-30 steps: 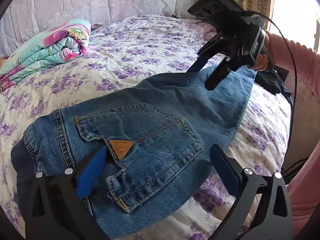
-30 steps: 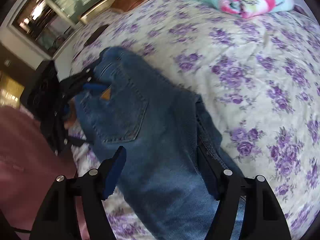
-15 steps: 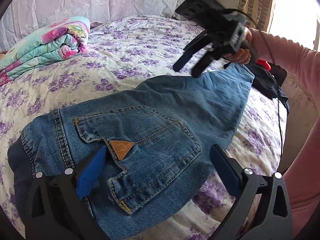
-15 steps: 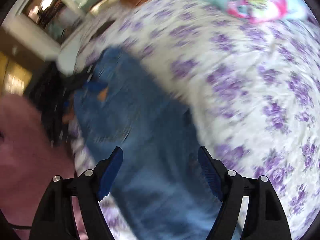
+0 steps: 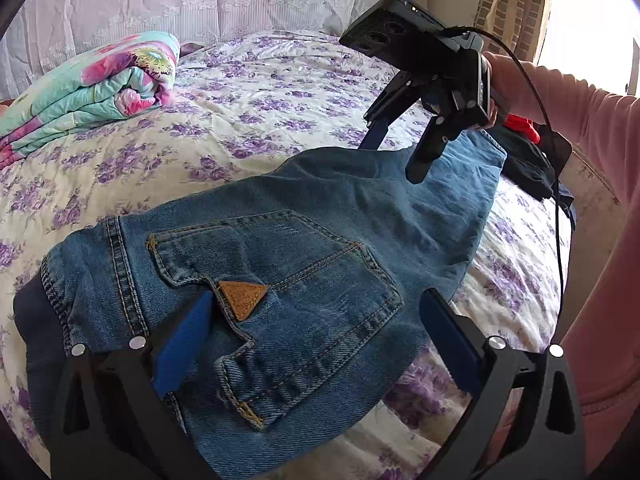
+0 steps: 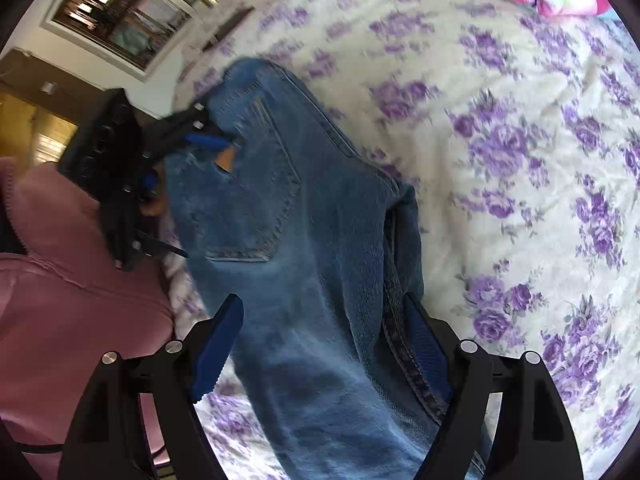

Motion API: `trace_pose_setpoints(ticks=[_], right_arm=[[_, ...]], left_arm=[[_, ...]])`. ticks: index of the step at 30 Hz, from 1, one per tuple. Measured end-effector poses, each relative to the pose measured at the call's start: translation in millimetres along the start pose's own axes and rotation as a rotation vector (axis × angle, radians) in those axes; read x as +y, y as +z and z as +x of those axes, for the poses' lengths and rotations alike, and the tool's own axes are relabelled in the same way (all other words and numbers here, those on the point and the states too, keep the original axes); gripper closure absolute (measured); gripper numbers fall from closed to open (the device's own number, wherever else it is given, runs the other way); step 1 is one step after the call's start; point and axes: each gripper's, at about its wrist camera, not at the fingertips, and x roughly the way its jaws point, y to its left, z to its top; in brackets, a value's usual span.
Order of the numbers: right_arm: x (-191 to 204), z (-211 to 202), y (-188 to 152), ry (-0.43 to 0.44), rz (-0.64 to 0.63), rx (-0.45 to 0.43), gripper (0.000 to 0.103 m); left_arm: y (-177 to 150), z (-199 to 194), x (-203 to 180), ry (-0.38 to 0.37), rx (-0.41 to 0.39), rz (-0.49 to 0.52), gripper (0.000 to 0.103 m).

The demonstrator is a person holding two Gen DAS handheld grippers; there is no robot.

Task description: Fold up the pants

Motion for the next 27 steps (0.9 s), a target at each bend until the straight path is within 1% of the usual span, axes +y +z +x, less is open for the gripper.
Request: trace_pose_setpoints(ticks=[2,4,6,9,12,13,14,16,19,21,23,25,27], right_arm=[[10.8,-3.4,-0.2,-0.034,-0.06,0.024,0.021],[20.3,-6.0,-1.2,-0.086,-0.105,0.04,0.021],[26.2,-4.0,0.7,-0.114,-0.118,0.05,0.021],[21.8,1.7,2.6,-0.141,-0.106,0.056,0.021],[18.1,6.4,8.3,-0.135,-0.092,0.015,0.021],[16.3,7.3,10.4,-0.114,-0.084,0.0,0.021],[15.2,9.2,13.5,-0.096,-0.074,-0.003,0.018],[10.2,16.7,16.6,-0.069,-0.052,0.02,0.017],[19.2,3.6,13.1,-0.043,-0.078,0.014,0.017],[27.9,-5.7,8.6,-0.002,-0.105,0.01,0.017],[29.8,-4.8,5.0,0.027,-0.113,0.025,0.017],[28.0,2.9,7.1,0.014,-0.093,0.051,0.017],[19.9,8.2,9.4,0.016,-0.068,0.051,0.015]], left_arm=[[0.0,-0.1,-0.2,0.0,0.0,0.0,0.004],[-0.1,-0.1,-0.3,-0.001,0.0,-0.002,0.004],[-0.1,0.0,-0.1,-0.005,-0.001,-0.004,0.004],[-0.2,0.0,1.1,-0.013,-0.003,-0.01,0.004],[-0.2,0.0,0.9,-0.012,-0.004,-0.011,0.004],[-0.2,-0.1,0.9,-0.013,-0.003,-0.011,0.004],[-0.3,-0.1,0.8,-0.013,-0.004,-0.012,0.004],[-0.3,0.0,0.6,-0.011,-0.003,-0.012,0.004],[-0.4,-0.3,0.3,-0.011,-0.004,-0.011,0.004],[-0.5,-0.7,0.5,-0.013,-0.005,-0.012,0.004],[-0.3,-0.8,1.4,-0.017,-0.005,-0.012,0.004],[-0.8,-0.7,0.2,-0.014,-0.006,-0.01,0.004],[-0.8,-0.8,0.4,-0.015,-0.006,-0.011,0.004]])
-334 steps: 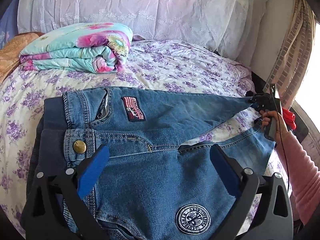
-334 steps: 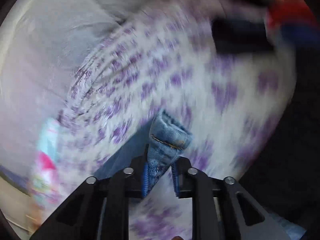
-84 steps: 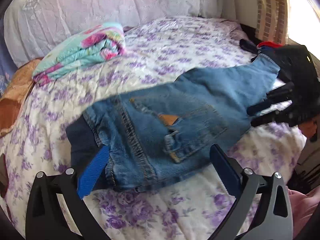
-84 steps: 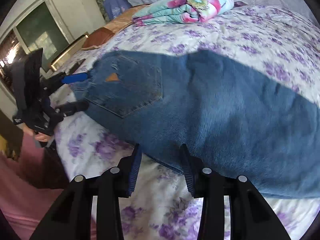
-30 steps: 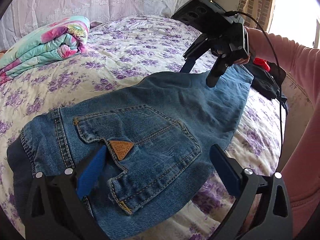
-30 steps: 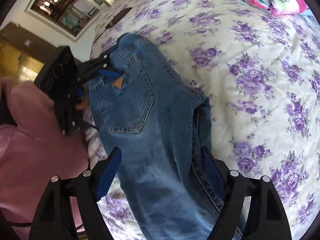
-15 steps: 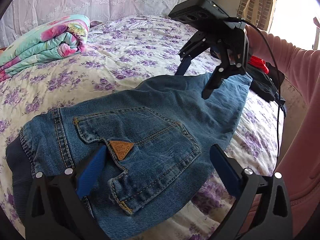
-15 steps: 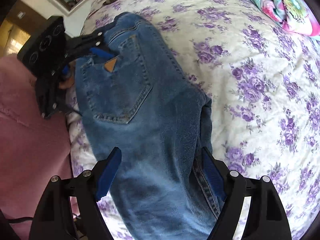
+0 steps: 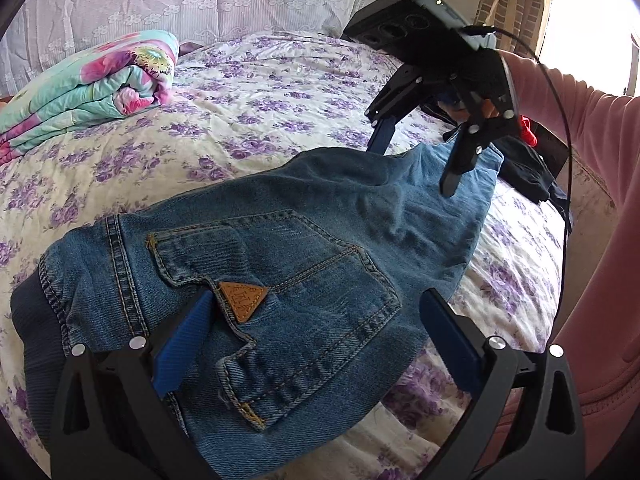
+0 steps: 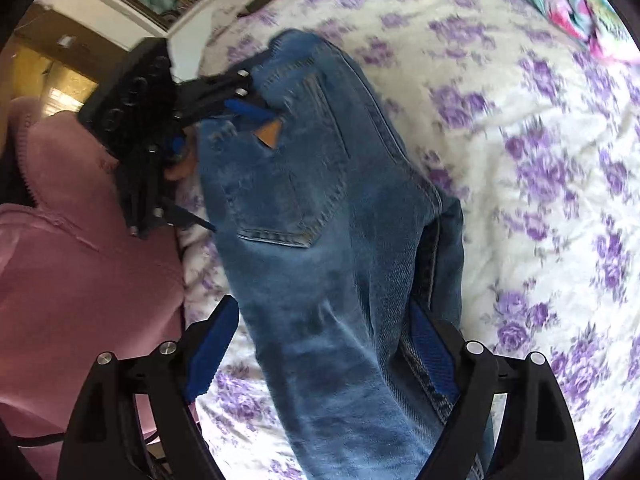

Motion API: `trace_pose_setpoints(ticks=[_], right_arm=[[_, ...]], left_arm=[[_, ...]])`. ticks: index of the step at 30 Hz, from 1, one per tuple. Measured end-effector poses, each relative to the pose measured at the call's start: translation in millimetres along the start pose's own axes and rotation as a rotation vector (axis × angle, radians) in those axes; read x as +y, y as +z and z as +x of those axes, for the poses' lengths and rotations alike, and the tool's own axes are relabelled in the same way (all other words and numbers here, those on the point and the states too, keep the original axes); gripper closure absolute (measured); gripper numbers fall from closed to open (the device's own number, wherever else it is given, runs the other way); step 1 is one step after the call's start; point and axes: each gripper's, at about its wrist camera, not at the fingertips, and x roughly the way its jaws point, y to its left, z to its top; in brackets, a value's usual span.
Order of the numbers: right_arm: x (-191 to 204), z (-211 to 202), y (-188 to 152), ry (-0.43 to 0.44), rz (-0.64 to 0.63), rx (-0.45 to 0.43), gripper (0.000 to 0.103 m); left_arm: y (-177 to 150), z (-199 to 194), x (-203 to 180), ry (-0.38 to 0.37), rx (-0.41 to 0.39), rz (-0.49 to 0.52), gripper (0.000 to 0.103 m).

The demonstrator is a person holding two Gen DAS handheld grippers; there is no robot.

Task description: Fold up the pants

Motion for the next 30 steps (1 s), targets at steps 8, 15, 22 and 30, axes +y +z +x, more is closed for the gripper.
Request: trace_pose_setpoints(ticks=[8,15,22,30], right_arm=[[-44.2,33.7,14.0,0.282,0.106,-0.112,0.008],[-98.4,10.1,10.7,0.446,0.24,-0.405,0.052],[-127.8,-23.6,-38.5,0.083,0.449,-0.548,0.034],[-9.0,-18.6,-65.6,-0.035,0.344,-0.719,0.024]], left_arm=[[-0.1,0.0,-0.2,0.005,-0.001,-0.001,0.004],[0.2,1.1,1.9,0.015,0.003,-0.006,0.004],[-1.3,1.1,-0.5,0.028,0.007,0.003,0.004],[-3.3,-13.4,5.5,-0.004,-0.037,-0.039,0.004]])
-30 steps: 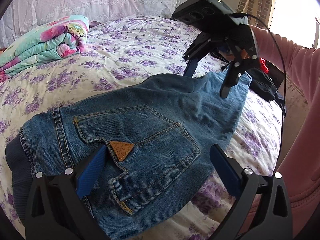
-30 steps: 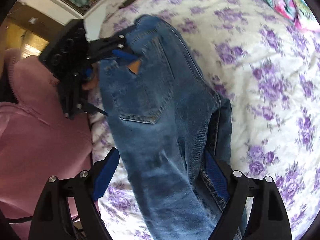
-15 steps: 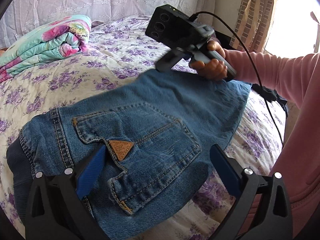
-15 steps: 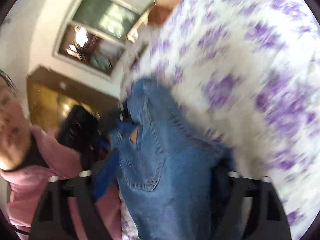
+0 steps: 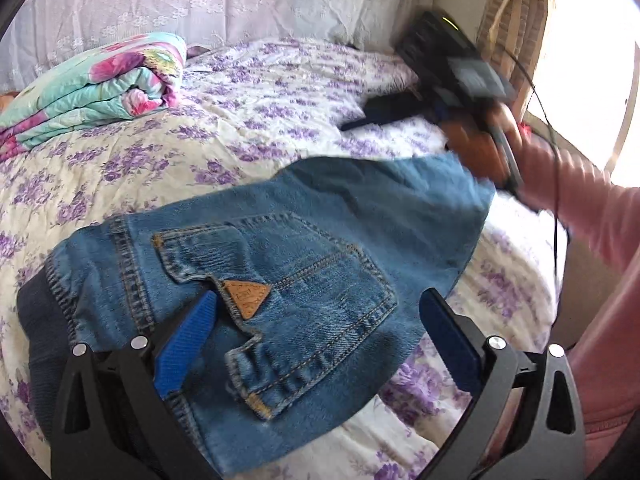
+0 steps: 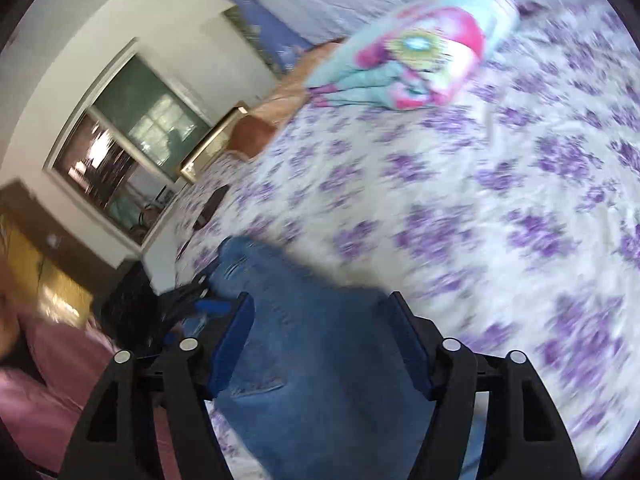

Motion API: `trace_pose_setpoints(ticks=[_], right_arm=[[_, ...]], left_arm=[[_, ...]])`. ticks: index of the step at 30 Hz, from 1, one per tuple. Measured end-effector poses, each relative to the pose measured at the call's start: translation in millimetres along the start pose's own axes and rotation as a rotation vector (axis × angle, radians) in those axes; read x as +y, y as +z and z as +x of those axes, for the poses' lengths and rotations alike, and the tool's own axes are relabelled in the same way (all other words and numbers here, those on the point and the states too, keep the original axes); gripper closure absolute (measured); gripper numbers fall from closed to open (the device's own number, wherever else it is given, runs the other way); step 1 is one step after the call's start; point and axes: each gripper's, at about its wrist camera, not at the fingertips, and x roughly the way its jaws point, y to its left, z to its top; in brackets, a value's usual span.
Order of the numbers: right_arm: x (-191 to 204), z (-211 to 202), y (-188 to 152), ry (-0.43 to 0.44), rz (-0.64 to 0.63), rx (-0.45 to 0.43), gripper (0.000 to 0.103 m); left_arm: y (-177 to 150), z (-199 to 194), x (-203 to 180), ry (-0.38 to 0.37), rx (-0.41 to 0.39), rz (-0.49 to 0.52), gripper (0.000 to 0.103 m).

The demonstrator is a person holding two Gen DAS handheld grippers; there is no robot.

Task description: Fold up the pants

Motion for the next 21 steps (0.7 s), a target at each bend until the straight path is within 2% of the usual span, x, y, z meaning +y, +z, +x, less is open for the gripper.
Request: trace_pose_setpoints(ticks=[1,2,3,4,7,9,11,12,16,19,21], right_arm=[[3.1,13.6,-12.8,-0.057,0.007,0.049,0.024],[4.1,30.0,-24.9,-0.148,0.008,0.117,0.024],[12.2,40.5,-36.9,-0.25,-0.038,0.144,0.026],[28.8,39.9,-42.7,-0.322,-0.105,0.105,0.026],[85.7,39.9,-48.2,-0.388,-0.251,0.056,0.025],[131.4,41.9,-54.8,-0.375,-0.413,-0.013,0.021],[163.3,47.7,-65.9,-0.403,-0.563,-0.057,0.019],[180.5,60.5,-69.4,-0.426,-0.634,-0.064,0.019],[204.5,106.5,-77.0,-0.509,-0.744,0.0,0.019],[208.8,137.9,-78.1,-0.584,-0.8,0.06,0.02],[206.8,149.7,-78.3,-0.652,-0.844,0.057,0.022]], left_arm=[[0.2,-6.9,2.9,0.0,-0.011,-0.019,0.004],[0.5,-12.3,4.3,0.009,-0.013,-0.024,0.004],[-0.1,-22.4,6.5,0.04,-0.015,-0.021,0.004],[-1.2,-31.6,8.3,0.075,-0.02,-0.019,0.004],[-6.1,-66.9,23.0,0.201,-0.023,-0.051,0.004],[-8.5,-85.2,41.0,0.269,-0.001,-0.116,0.004],[-12.1,-98.0,67.5,0.315,0.033,-0.221,0.004],[-15.2,-102.6,82.9,0.319,0.052,-0.293,0.004],[-28.3,-108.1,119.6,0.264,0.083,-0.503,0.004],[-34.9,-108.6,127.6,0.213,0.088,-0.569,0.004],[-37.4,-108.1,128.7,0.185,0.091,-0.585,0.004]])
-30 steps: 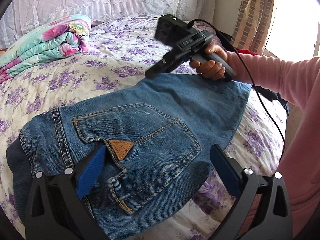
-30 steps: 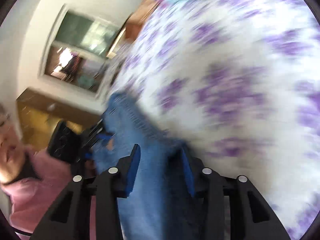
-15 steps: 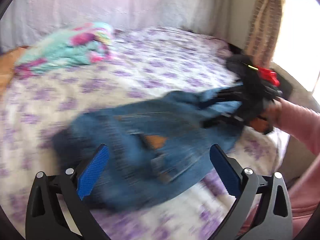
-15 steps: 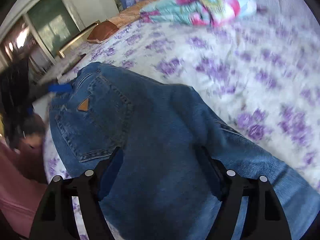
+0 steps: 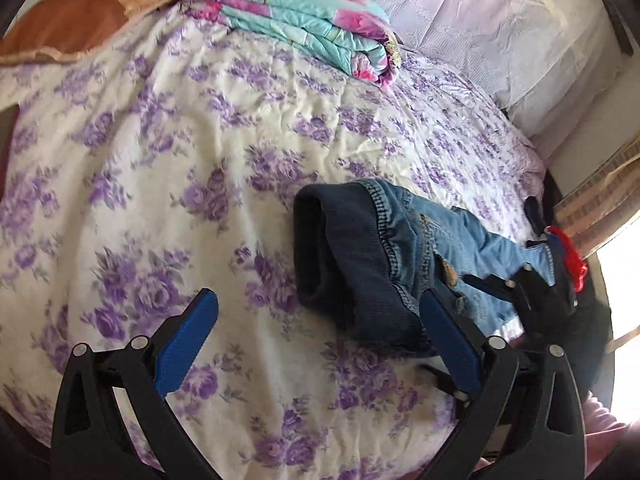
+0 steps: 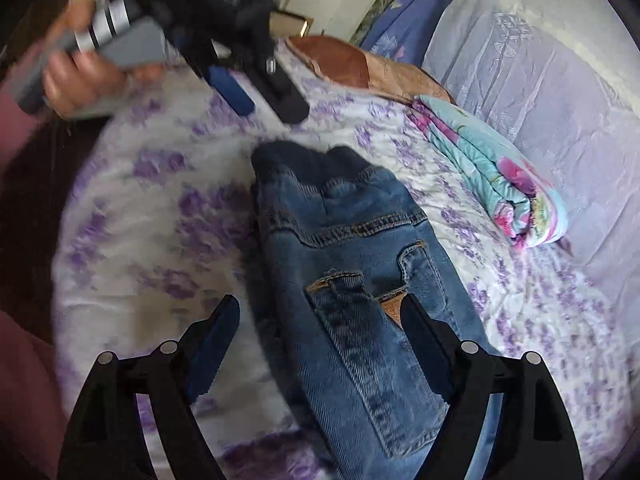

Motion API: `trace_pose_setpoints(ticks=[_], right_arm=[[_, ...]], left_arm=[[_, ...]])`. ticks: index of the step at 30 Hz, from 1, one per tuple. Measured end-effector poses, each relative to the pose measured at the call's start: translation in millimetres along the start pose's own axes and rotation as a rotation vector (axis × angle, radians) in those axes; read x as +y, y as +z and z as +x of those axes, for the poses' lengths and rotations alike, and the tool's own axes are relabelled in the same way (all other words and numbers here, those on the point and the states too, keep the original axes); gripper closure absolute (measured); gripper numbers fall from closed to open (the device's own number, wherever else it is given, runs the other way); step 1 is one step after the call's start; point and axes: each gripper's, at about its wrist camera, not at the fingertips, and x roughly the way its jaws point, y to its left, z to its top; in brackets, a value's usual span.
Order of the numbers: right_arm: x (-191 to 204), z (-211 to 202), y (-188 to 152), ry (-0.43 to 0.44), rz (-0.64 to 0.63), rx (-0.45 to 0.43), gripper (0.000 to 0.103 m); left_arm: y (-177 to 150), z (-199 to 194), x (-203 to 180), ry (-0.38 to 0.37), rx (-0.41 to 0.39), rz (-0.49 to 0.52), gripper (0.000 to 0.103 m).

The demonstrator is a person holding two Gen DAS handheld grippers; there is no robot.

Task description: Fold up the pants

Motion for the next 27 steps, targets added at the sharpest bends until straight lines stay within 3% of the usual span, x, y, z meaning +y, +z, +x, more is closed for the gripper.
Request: trace_pose_setpoints(ticks=[1,3,6,13,16,18,19,20,24,27], right_arm=[[0.5,3.6,0.6,-0.014,-0.01,-0.002,0.026],[-2.6,5.2,2.1,-0.02,0.014,0.011,0.055],[-7.8,-3.3,5.5,-0.032,0.093,-0.018,0.07],[-9.2,-10.8,-1.2,-0.047,0.199,-0.059,0.071],[-8.9,-12.0,-2.5,-0.053,0.218,-0.065,0.071],[-9.6,-13.6,-3.1,-0.051,0.238,-0.067,0.071],[-10.2,-13.3,-2.9,-0.051,0.245,-0.065,0.071],[-9.6,-13.9,-2.5,-0.058,0.247,-0.067,0.071],[-21.1,-10.8,13.5,-0.105,0.261,-0.079,0.072],[-38.5,-5.8,36.4,-0.165,0.273,-0.114,0.072]], left_arm=[[-0.8,0.4,0.8,-0.019,0.008,-0.006,0.004],[-1.8,0.4,2.7,-0.062,0.021,-0.024,0.004],[-2.1,5.7,1.8,-0.133,0.05,-0.051,0.004],[-4.6,41.5,-11.8,-0.397,0.201,-0.117,0.005],[-6.6,66.2,-15.4,-0.396,0.242,-0.144,0.005],[-5.2,71.3,-17.3,-0.384,0.213,-0.146,0.014],[-2.0,70.4,-19.7,-0.381,0.197,-0.126,0.031],[0.3,68.2,-22.1,-0.383,0.184,-0.108,0.035],[16.5,49.8,-32.1,-0.351,0.095,-0.018,0.047],[53.1,29.7,-39.5,-0.332,-0.006,0.07,0.049]])
